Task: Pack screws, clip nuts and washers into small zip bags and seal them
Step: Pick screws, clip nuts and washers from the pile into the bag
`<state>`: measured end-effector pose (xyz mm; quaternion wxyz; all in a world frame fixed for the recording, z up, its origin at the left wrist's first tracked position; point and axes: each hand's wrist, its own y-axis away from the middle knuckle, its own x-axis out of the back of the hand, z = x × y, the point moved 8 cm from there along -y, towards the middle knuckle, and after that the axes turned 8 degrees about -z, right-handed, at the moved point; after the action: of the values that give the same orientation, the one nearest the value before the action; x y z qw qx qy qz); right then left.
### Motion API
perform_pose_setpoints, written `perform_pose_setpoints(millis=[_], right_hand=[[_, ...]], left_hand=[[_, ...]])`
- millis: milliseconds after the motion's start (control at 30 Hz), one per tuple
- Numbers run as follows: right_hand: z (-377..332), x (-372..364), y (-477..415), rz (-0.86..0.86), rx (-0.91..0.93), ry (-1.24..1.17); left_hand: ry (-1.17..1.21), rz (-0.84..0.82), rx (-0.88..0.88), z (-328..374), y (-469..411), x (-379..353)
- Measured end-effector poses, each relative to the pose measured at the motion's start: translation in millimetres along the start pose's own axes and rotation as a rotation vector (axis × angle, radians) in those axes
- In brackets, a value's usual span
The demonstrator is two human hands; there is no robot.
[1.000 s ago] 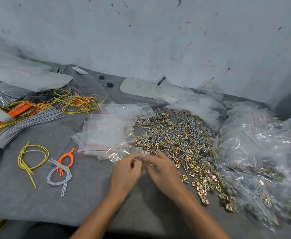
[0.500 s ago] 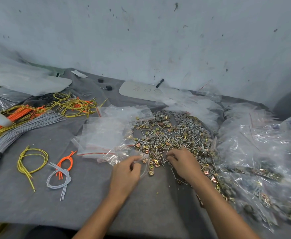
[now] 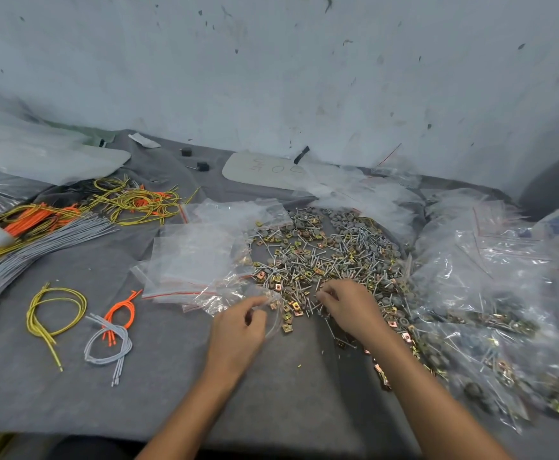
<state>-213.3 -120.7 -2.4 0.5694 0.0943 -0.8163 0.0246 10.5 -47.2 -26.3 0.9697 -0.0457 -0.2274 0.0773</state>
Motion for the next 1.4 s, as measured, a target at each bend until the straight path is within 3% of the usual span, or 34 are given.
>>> perform_pose_setpoints(millis=[167,333,400,533,633,733,900,1033,1133,1300,1400], right_hand=[[2.6,-2.1,-5.4,-0.102,-0.09,0.023],[-7.9,0.8,-2.3,-0.151,-0.015,-0.019],[-11.4,3.6,4.5,-0.106,0.033,-0.293],[-27.3,-12.4,27.7,-0.148,0.086,-1.204],[-36.7,-19.9,35.8,-0.15,0.11,-1.406],[-42.5,-24.3,38.2,-0.156,0.1,-1.323],[-65.6,-29.9,40.0,-0.062,0.213,-0.783],[-84.9,-33.5,40.0,0.06,0.262,-0.586],[-94.3,-39.8,39.3,0.035,0.309,-0.357],[-63.4,-17.7,38.9,0.063,0.269,-0.481],[-26.1,4.8,31.4,0.097,0.175,-0.326]], left_hand=[[0.005,0.013,-0.003,0.2,0.3,1.0],[0.006,0.012,-0.007,-1.7,0.8,0.4],[0.012,0.016,-0.005,-2.3,0.2,0.3],[0.01,0.026,-0.014,-3.9,0.0,0.0],[0.003,0.024,-0.016,-3.6,-0.1,0.1],[0.008,0.023,-0.018,-2.8,-0.5,0.0],[0.004,0.016,-0.019,-2.2,-0.3,0.6],[-0.004,0.037,-0.026,-0.4,-0.6,2.0],[0.012,0.032,-0.009,-2.4,-0.6,2.2],[0.052,0.055,-0.007,-3.2,-0.2,2.9],[0.055,0.045,-0.007,-4.3,0.1,1.4]])
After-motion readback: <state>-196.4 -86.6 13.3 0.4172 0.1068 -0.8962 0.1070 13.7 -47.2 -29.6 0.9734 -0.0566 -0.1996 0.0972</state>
